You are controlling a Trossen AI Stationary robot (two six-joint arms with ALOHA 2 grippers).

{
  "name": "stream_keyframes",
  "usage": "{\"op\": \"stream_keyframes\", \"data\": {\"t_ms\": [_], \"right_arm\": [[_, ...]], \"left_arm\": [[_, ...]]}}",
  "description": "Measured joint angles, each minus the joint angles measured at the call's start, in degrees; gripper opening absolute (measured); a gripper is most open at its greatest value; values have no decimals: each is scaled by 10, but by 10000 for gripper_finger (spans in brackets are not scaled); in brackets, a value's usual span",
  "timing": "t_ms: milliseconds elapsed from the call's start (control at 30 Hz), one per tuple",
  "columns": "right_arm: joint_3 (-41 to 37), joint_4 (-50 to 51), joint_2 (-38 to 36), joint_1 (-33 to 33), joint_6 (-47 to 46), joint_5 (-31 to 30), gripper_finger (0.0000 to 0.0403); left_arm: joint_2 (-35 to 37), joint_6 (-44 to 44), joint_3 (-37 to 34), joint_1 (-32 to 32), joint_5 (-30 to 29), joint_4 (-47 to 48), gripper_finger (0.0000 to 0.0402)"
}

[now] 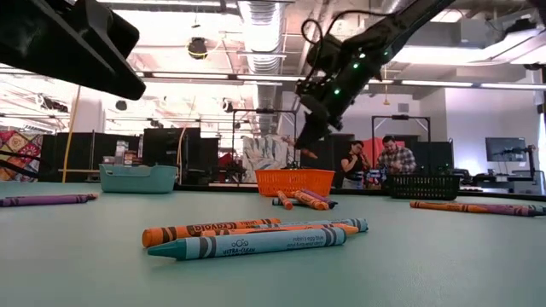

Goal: Sort crayons
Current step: Put the orange crayon into the orange bin, then put the violet crayon into the black bin

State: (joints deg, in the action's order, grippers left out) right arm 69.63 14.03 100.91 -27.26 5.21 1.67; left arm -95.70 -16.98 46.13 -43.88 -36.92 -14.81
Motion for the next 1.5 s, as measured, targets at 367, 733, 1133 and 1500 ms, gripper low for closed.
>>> {"op": "stream_keyframes", "data": {"t_ms": [367, 733, 1133, 1500], "right_arm": [[81, 32, 92, -15, 24, 31, 4], [102, 56, 109, -29, 10, 31, 37], [101, 106, 98, -15, 3, 30, 128], [101, 223, -34, 70, -11, 9, 161]], "left_arm": [[0, -80, 0, -1, -1, 26, 107], [0, -117, 0, -5, 3, 26, 107], [17, -214, 0, -1, -5, 172, 107], [162, -525, 0, 11, -11, 613, 107]]}}
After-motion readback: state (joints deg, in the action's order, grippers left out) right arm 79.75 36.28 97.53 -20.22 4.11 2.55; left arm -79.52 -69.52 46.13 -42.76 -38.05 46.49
